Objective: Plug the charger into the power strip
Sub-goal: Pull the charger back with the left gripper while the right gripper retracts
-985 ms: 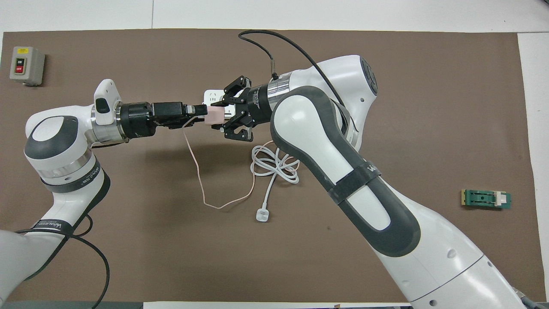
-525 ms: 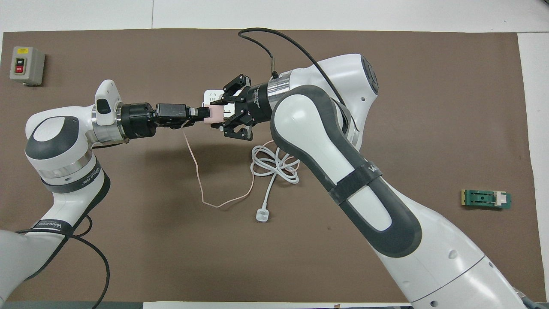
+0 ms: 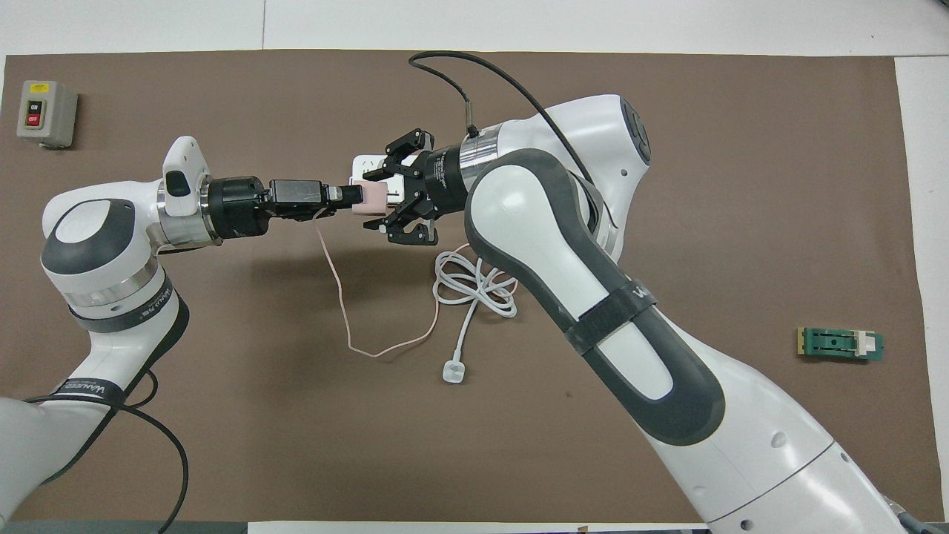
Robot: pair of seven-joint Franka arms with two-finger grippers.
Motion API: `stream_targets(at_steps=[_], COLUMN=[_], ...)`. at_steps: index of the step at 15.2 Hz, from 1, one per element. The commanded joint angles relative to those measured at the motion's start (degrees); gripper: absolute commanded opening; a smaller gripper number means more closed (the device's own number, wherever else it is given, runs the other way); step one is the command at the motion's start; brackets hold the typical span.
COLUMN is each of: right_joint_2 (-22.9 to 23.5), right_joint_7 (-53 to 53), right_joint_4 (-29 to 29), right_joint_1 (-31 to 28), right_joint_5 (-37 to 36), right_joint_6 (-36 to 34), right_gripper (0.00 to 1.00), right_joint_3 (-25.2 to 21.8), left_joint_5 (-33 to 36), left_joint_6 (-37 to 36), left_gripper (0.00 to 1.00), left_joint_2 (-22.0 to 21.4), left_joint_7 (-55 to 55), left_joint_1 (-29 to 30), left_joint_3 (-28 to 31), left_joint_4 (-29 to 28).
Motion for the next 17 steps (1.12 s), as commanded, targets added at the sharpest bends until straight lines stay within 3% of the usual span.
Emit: stream_targets(at_steps=[1,5,9,12,17], right_joint_2=[0.7,0.0,-2.3,-3.7,-7.1], right_joint_7=[-0.2,-0.1,0.0,0.5,0.3], right_joint_4=[0.9,0.9,0.9,0.8,0.8], right_joint_1=[0.4,-0.4,-4.2,-7.4,-12.5], right_joint_5=[-0.2,0.0,-0.2,-0.5,-8.2], right_joint_6=[0.9,0.4,-0.4,-2.7,-7.6], right_gripper=[1.0,1.0,1.0,1.0,1.0], right_joint_3=[-0.1,-0.6,-0.7,-1.3,-3.8], left_joint_5=[5.2,18.2,26.9,31.0,42.0], left_joint_6=[-3.3,-12.3,-15.1,-16.1,-18.7], left_gripper=[0.0,0.0,0.0,0.0,0.0], left_joint_2=[-0.7,2.1,2.2,2.3,2.2], left_joint_7=[-2.1,-9.7,-19.8,-20.5,-23.3], left_joint_1=[1.6,5.5,5.6,5.6,5.6], left_joint_3=[0.6,0.7,0.8,0.8,0.8], left_joint_4=[2.5,12.4,20.4,23.6,30.0])
